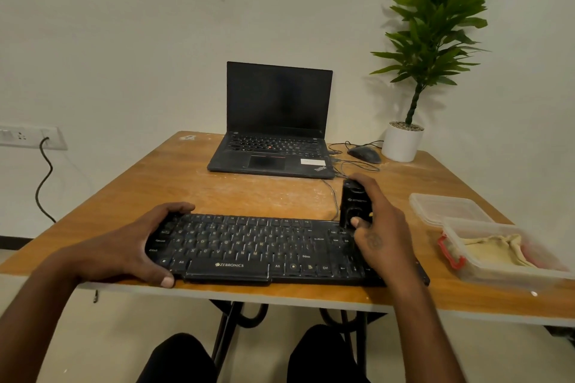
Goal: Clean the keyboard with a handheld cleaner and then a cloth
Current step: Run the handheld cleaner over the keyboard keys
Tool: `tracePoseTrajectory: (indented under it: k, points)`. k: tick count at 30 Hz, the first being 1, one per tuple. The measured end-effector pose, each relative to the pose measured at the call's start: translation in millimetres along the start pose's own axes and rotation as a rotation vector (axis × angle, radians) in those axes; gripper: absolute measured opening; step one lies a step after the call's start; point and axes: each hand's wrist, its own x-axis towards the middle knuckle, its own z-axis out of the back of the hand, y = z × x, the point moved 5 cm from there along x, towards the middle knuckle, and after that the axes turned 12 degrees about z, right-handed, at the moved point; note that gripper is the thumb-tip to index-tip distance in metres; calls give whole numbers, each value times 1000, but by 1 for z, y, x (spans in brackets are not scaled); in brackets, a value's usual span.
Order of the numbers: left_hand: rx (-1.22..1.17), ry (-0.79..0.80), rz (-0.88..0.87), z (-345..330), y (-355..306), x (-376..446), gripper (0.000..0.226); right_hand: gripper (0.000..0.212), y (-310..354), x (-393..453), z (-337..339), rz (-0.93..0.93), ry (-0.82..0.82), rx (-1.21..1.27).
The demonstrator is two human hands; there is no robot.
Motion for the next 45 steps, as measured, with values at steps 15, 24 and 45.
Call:
tracePoseTrajectory:
  k: [15, 24, 45]
  points:
    - [6, -3, -8, 1, 1, 1, 131, 83, -18, 14, 6, -35, -8, 43]
    - [5, 8, -8, 0, 0, -1, 130, 87, 31, 24, -46, 94, 115, -49]
    - [3, -7, 4, 0, 1, 0, 131, 88, 23, 19, -41, 95, 119, 91]
